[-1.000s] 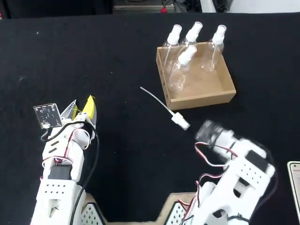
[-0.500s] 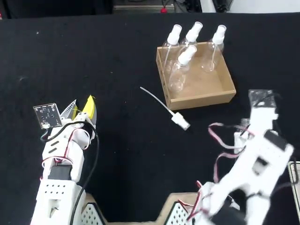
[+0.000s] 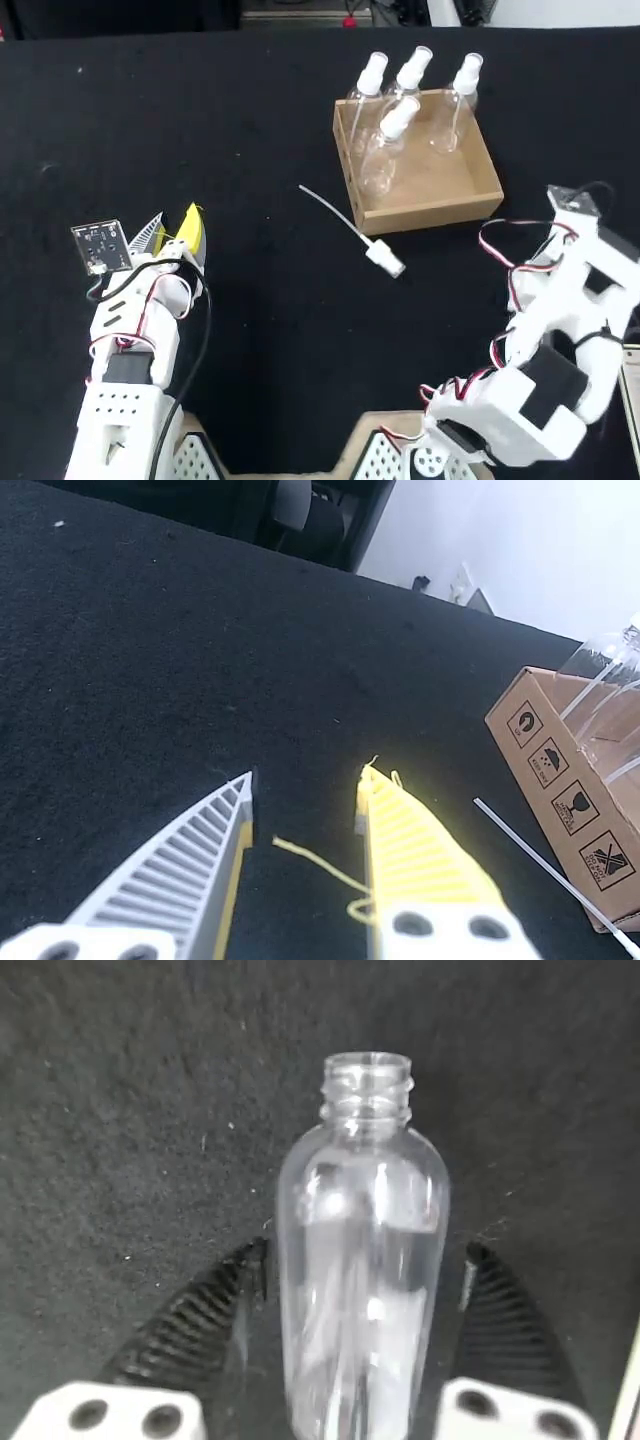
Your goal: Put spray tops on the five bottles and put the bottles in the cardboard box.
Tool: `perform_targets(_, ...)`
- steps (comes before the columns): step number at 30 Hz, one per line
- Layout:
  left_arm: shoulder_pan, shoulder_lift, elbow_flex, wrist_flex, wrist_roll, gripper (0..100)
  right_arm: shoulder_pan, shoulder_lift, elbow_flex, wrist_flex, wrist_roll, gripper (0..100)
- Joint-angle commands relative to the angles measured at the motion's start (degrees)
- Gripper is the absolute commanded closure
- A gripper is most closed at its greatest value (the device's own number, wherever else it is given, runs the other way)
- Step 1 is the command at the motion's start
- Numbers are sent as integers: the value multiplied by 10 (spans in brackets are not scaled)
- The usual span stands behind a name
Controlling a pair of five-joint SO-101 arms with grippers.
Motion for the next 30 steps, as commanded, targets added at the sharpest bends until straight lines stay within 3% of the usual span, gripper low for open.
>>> perform_targets(1, -2, -3, 2, -14, -3, 830, 6, 4, -67, 49, -4, 741)
perform_targets(17, -2, -3, 3, -14, -3, 830, 5, 42, -98, 96, 44, 740)
perform_targets(22, -2, -3, 3, -14, -3, 830, 10, 127, -169, 100, 44, 740)
perform_targets(27, -2, -3, 3, -14, -3, 830, 10, 196, -257, 176, 44, 741)
perform_targets(30, -2, -3, 3, -14, -3, 830, 10, 214, -298, 197, 44, 809)
